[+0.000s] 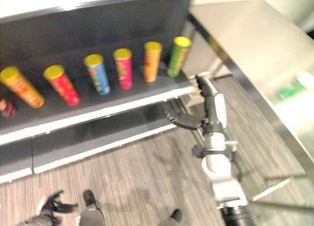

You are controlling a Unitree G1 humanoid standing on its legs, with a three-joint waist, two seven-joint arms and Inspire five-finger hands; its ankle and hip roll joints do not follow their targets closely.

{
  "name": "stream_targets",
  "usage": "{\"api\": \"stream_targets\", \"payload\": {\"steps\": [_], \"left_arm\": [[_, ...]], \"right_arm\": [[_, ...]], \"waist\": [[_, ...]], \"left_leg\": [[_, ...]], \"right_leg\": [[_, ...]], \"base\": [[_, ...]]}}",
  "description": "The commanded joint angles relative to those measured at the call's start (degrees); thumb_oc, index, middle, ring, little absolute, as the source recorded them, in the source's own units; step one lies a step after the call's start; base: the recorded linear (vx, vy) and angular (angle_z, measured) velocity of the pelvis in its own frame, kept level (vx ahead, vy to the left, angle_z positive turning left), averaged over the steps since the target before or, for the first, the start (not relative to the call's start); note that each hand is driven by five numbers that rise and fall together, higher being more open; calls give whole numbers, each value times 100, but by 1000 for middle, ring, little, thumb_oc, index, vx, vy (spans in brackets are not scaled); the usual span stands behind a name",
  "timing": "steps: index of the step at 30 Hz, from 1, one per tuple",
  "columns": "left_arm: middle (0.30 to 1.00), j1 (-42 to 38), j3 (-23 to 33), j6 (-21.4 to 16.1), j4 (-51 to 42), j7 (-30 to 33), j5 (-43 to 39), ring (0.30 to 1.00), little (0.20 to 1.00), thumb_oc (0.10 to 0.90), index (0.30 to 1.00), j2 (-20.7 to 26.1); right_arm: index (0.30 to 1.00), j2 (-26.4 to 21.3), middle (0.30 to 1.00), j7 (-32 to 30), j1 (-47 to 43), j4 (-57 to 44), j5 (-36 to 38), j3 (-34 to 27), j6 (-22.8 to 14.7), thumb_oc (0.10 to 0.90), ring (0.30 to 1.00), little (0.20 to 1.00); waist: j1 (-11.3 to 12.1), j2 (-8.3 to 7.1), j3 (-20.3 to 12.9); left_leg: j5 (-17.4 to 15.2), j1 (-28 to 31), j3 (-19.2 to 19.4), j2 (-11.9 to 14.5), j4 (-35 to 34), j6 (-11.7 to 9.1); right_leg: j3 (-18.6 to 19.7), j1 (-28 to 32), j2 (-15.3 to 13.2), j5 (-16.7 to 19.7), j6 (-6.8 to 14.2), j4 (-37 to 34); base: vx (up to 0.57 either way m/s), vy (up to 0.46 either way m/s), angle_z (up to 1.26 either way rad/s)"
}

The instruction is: Put the goods on the table back onto the shelves and tidy them up.

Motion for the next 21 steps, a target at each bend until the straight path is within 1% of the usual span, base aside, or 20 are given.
{"api": "stream_targets", "payload": {"steps": [1,2,3,4,5,6,7,8,9,10,11,13,15,16,17,18,21], "left_arm": [[900,-253,-146,-288,-480,-21,-212,900,900,800,900,746],[900,-262,-216,-305,-533,-56,-147,900,900,800,900,668],[900,-273,-241,-286,-623,-86,-148,900,900,800,900,643],[900,-267,-228,-289,-637,-80,-155,900,900,800,900,636],[900,-251,-230,-341,-811,-66,-273,900,900,800,900,669],[900,-253,-223,-338,-819,-64,-279,900,900,800,900,666],[900,-242,-250,-365,-833,-69,-314,900,900,800,900,643],[900,-230,-298,-369,-839,-70,-318,900,900,800,900,632],[900,-233,-339,-373,-849,-97,-284,900,900,800,900,624],[900,-230,-363,-367,-830,-127,-258,900,900,800,900,605],[900,-248,-390,-360,-765,-162,-215,900,900,800,900,585],[900,-275,-441,-353,-696,-223,-97,900,900,800,900,574],[900,-288,-502,-350,-629,-239,-64,900,900,800,900,560],[900,-306,-501,-351,-585,-231,-71,900,900,800,900,553],[900,-321,-504,-345,-531,-228,-68,900,900,800,900,527],[900,-317,-521,-345,-465,-231,-41,900,900,800,900,512],[900,-334,-586,-341,-323,-194,58,900,900,800,900,542]], "right_arm": [[900,44,900,-261,-744,-784,206,-752,-672,800,900,900],[900,-157,900,-447,-769,-713,224,-957,-732,800,900,900],[900,-290,900,-496,-789,-712,243,-1018,-723,800,900,900],[900,-350,900,-539,-837,-692,229,-1002,-717,800,900,900],[900,-517,900,-542,-1074,-643,251,-849,-686,800,900,900],[900,-527,900,-549,-1109,-614,255,-829,-693,800,900,900],[900,-589,900,-566,-1217,-548,286,-796,-705,800,900,900],[900,-623,900,-576,-1301,-441,364,-796,-726,800,900,900],[900,-666,900,-591,-1365,-357,368,-783,-723,800,900,900],[900,-698,900,-570,-1417,-290,402,-763,-724,800,900,900],[900,-705,900,-577,-1438,-219,438,-769,-725,800,900,900],[900,-782,900,-552,-1430,-157,445,-771,-711,800,900,900],[900,-904,900,-554,-1523,-41,462,-692,-719,800,900,900],[900,-934,900,-532,-1582,-1,463,-599,-721,800,900,900],[900,-982,900,-513,-1632,60,420,-525,-712,800,900,900],[900,-997,900,-479,-1628,102,374,-508,-703,800,900,900],[900,-1040,900,-425,-1576,187,315,-536,-647,800,900,900]], "waist": [[349,-379,-211],[279,-300,-222],[265,-239,-190],[257,-242,-173],[393,-326,-99],[369,-334,-95],[423,-411,-55],[476,-501,-48],[541,-541,-50],[574,-549,-59],[598,-536,-74],[628,-492,-97],[717,-466,-53],[770,-428,-40],[772,-367,-53],[745,-347,-99],[637,-356,-264]], "left_leg": [[-1237,226,-20,177,229,-441],[-590,312,147,469,313,-555],[-277,261,211,610,420,-566],[-321,260,269,617,531,-558],[-743,101,-378,162,802,-391],[-807,48,-405,149,884,-368],[-1088,-93,-639,-179,906,-126],[-1515,-164,-858,-532,888,11],[-1793,-248,-1023,-920,804,111],[-1902,-295,-1058,-1173,754,185],[-1916,-371,-998,-1436,672,258],[-1849,-608,-925,-1833,597,341],[-1795,-850,-999,-2094,661,338],[-1797,-822,-1130,-2220,588,347],[-1779,-613,-1203,-2282,298,419],[-1779,-417,-1255,-2319,47,491],[-1721,-148,-1248,-2360,-248,547]], "right_leg": [[156,5,201,80,14,-789],[62,184,560,-111,-139,-998],[34,246,704,-223,-240,-1019],[48,253,794,-303,-318,-1029],[292,213,930,-379,-409,-1038],[281,211,903,-384,-396,-1035],[303,167,905,-287,-486,-1038],[358,175,905,-275,-508,-1038],[422,165,937,-260,-504,-1038],[468,172,946,-250,-486,-1038],[506,182,1001,-239,-482,-1038],[614,242,1105,-254,-499,-1038],[733,258,1199,-274,-516,-1038],[801,261,1261,-281,-516,-1038],[849,253,1325,-279,-504,-1027],[865,300,1357,-300,-479,-1029],[874,361,1312,-398,-467,-884]], "base": [[46,-629,-75],[12,-575,-61],[-17,-422,-54],[-3,-378,-41],[5,-276,-48],[-46,-238,-117],[-41,-134,-153],[-6,-226,-127],[81,-162,-65],[103,-117,-41],[103,-54,-53],[104,-49,-53],[78,-23,-45],[90,17,1],[121,51,3],[135,67,-15],[194,111,-8]]}}
